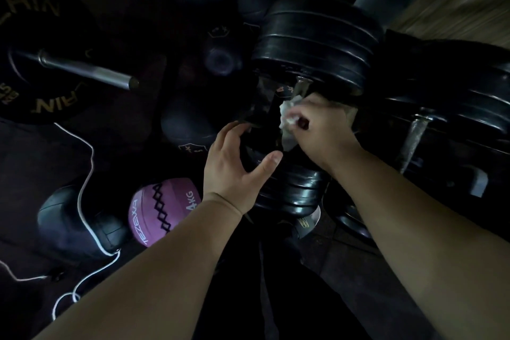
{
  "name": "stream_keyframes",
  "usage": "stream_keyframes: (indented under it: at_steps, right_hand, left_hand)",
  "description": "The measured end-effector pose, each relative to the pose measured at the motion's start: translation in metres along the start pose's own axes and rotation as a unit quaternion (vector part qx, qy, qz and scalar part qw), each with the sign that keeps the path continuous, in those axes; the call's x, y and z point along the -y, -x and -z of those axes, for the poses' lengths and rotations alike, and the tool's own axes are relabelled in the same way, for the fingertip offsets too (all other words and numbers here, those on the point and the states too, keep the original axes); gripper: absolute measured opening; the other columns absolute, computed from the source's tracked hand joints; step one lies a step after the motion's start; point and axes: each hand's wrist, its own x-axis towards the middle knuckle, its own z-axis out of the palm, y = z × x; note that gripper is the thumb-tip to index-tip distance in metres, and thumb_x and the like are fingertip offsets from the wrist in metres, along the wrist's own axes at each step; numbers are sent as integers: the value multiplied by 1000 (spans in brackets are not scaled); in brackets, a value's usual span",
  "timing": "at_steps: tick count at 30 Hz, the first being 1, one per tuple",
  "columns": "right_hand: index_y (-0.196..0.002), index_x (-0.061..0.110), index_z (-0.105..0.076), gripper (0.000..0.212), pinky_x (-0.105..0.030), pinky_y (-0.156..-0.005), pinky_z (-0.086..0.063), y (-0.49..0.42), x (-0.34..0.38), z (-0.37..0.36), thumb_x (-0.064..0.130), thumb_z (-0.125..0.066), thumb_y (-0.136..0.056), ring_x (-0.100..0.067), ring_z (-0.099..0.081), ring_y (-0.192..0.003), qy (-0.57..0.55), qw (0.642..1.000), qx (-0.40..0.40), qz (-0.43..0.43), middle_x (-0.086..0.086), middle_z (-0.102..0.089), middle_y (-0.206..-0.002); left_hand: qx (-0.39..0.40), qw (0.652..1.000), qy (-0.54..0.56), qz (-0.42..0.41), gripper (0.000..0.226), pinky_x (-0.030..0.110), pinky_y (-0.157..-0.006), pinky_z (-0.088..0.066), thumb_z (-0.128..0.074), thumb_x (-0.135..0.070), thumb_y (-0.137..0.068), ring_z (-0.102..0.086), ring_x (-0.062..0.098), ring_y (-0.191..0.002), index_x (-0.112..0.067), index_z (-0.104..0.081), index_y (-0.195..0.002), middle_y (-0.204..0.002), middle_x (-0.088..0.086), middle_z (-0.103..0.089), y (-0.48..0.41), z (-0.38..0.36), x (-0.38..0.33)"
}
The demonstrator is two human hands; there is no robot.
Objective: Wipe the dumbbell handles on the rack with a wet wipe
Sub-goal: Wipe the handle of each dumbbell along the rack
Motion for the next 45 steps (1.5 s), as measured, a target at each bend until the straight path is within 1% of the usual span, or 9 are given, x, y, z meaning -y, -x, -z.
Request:
stream_keyframes:
  at_steps: [4, 12, 16, 23, 26, 31, 36, 41, 45]
  right_hand:
    - [-103, 14, -69, 13, -33, -82, -55, -16, 1, 8, 16, -63, -92, -13, -63, -94, 37, 995, -89, 35, -1, -65, -108]
    - [-108, 14, -75, 17, -15, -83, -38, -15, 3, 10, 17, -64, -94, -10, -56, -101, 110, 980, 105, 124, 6, -57, -105]
    - [-98, 11, -74, 18, -35, -87, -52, -23, 7, 17, 17, -58, -96, -17, -62, -99, 88, 992, -6, 86, -2, -63, -108]
    - [-101, 24, -77, 15, -10, -67, -39, 4, 2, 10, 19, -77, -87, -7, -63, -89, 84, 989, 111, -46, 15, -58, -93]
    - [-100, 23, -77, 12, -5, -61, -47, 10, 6, 32, 18, -73, -89, 0, -67, -76, -7, 992, 78, -97, 14, -69, -88]
    - [-87, 24, -78, 9, -33, -71, -63, 33, 33, 75, 17, -78, -83, -13, -73, -78, -141, 978, 10, -151, 3, -74, -82]
    - [-85, 21, -76, 13, -21, -62, -57, 61, 76, 128, 9, -78, -82, -9, -73, -72, -241, 952, -81, -171, 1, -75, -82]
    - [-94, 9, -74, 12, -28, -72, -61, 80, 127, 186, 2, -76, -84, -13, -75, -85, -367, 909, -118, -156, -6, -75, -95]
    - [-95, 4, -72, 12, -41, -81, -61, 93, 169, 226, -2, -73, -85, -21, -76, -81, -491, 841, -159, -160, -14, -75, -97]
  left_hand:
    - [1, 1000, 2, -1, 88, 34, -113, -42, -54, -82, -78, -46, 10, -138, -24, -52, -143, -148, -10, -48, 0, 0, 0]
    - [8, 1000, 4, 5, 89, 42, -115, -43, -56, -82, -78, -43, 13, -141, -24, -51, -144, -151, -10, -46, 0, 0, 3]
    - [5, 1000, 4, 4, 89, 43, -114, -44, -54, -84, -78, -44, 13, -140, -23, -52, -143, -150, -9, -47, -1, -1, 3]
    - [3, 1000, 1, 0, 86, 39, -114, -43, -55, -82, -77, -45, 12, -138, -25, -53, -141, -148, -10, -48, 0, 0, -1]
    - [11, 1000, 7, 4, 82, 41, -115, -42, -56, -80, -78, -44, 12, -139, -26, -53, -141, -149, -11, -46, 1, 3, -3]
    - [85, 994, -54, 46, 82, 46, -112, -45, -50, -80, -81, -44, 20, -138, -29, -43, -144, -154, -6, -39, 1, 22, -27]
    - [136, 979, -153, 21, 66, 43, -115, -43, -49, -63, -98, -40, 22, -142, -29, -36, -153, -159, -4, -38, 14, 53, -73]
    - [110, 993, 37, 18, 25, 25, -89, -58, -61, -46, -100, -68, 0, -99, -33, -68, -120, -115, -15, -70, 35, 91, -165]
    - [82, 976, 199, -11, 11, 32, -85, -62, -66, -36, -100, -73, 7, -84, -29, -75, -98, -92, -4, -77, 56, 117, -245]
